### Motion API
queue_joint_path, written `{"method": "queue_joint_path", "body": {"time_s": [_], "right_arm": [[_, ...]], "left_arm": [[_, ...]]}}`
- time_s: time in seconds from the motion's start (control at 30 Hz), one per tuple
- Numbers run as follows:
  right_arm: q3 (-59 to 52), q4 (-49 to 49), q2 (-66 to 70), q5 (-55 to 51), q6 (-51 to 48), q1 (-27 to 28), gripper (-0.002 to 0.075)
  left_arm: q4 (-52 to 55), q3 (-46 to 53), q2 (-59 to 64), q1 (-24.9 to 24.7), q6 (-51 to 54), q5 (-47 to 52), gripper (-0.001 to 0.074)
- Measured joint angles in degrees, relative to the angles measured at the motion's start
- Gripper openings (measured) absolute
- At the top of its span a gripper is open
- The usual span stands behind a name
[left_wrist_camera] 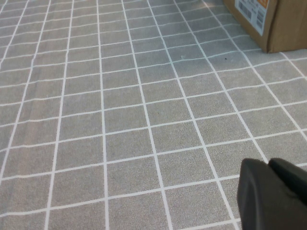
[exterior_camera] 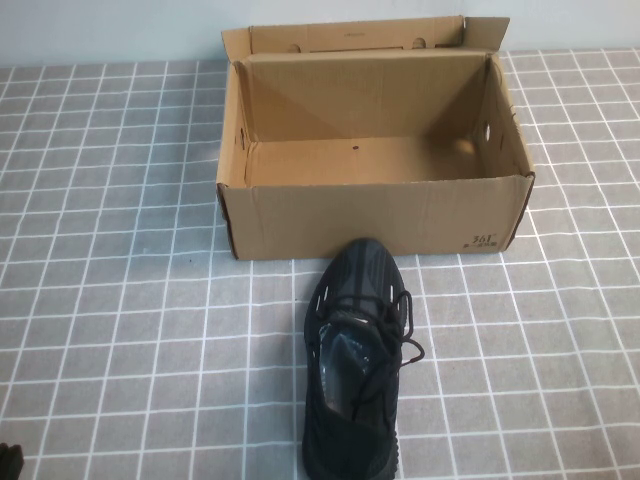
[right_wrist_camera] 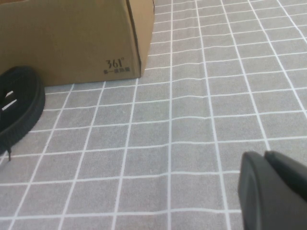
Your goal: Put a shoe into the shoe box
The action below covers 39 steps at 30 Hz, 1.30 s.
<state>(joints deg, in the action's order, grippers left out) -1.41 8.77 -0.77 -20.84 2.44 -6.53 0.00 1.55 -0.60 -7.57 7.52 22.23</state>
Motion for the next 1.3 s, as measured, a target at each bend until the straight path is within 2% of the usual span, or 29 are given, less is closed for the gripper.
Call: {"method": "queue_joint_path", "body": {"time_s": [0.27, 0.37, 0.53, 0.73, 0.8, 0.97, 1.3], "right_arm": [[0.0, 0.7, 0.0, 2.0, 0.0, 0.0, -0.0016], [0.0, 6.7, 0.0, 6.6, 0.0, 0.0, -0.0016], [0.0, 22.8, 0.0, 15.8, 0.0, 0.0, -0.0016], [0.0, 31.3, 0.0, 18.8, 0.0, 0.0, -0.0016], [0.0, 33.7, 0.0, 16.4, 0.0, 0.0, -0.0016], [4.3, 34.3, 1.4, 2.9, 0.0, 0.0, -0.0016], [28.2, 20.9, 29.0, -24.4, -3.9, 0.0, -0.0016]], "left_arm": [[0.0, 0.0, 0.0, 0.0, 0.0, 0.0, 0.0], [0.0, 0.0, 0.0, 0.0, 0.0, 0.0, 0.0], [0.0, 0.0, 0.0, 0.0, 0.0, 0.0, 0.0], [0.0, 0.0, 0.0, 0.0, 0.0, 0.0, 0.0], [0.0, 0.0, 0.0, 0.0, 0.0, 0.0, 0.0], [0.0, 0.0, 0.0, 0.0, 0.0, 0.0, 0.0], [0.0, 0.0, 0.0, 0.0, 0.0, 0.0, 0.0]]}}
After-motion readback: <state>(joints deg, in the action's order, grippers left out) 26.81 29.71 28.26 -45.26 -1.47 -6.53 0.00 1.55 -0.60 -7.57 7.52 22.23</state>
